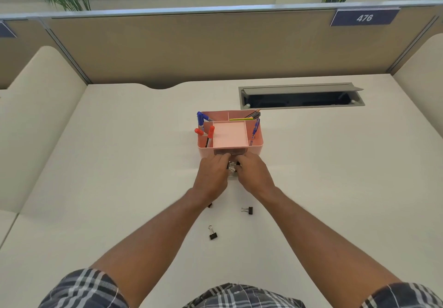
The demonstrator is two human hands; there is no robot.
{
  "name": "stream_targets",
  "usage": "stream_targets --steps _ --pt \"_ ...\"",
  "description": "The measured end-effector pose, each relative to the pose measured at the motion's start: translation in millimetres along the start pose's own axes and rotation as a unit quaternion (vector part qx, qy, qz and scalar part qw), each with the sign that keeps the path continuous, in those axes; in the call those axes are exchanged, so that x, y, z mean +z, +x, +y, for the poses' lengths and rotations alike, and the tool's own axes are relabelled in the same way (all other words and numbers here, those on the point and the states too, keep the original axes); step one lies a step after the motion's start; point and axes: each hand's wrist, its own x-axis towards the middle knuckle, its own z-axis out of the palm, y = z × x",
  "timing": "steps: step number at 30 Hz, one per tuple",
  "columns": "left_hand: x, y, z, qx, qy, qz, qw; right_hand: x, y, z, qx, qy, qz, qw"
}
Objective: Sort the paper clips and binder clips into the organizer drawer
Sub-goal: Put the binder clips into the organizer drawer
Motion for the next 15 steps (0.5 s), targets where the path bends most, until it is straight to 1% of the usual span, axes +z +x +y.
stream_targets --steps 3,9,11,13,15 --pt "2.6 -0.7 -2.5 0.004 -0.013 0.002 1.0 2.5 1.5 1.5 0.008 -0.006 -0.01 1.0" --pt "-0.1 -7.6 -4.8 0.01 -0.065 0.039 0.997 3.9 -9.7 2.4 -0.005 0.018 0.021 1.0" --pt "-1.4 -15.5 -6.3 -0.008 -0.06 0.063 0.996 3.3 -17.9 3.2 0.007 0.033 0.03 0.999" --pt "-0.4 -28.8 -10.2 -0.043 -0.046 0.073 0.995 3.7 -29.7 6.0 0.025 0.036 0.026 0.999" --pt "3.5 -46.1 -15.2 -0.086 -0.03 0.065 0.994 5.2 -44.3 12.0 0.05 0.026 -0.003 0.998"
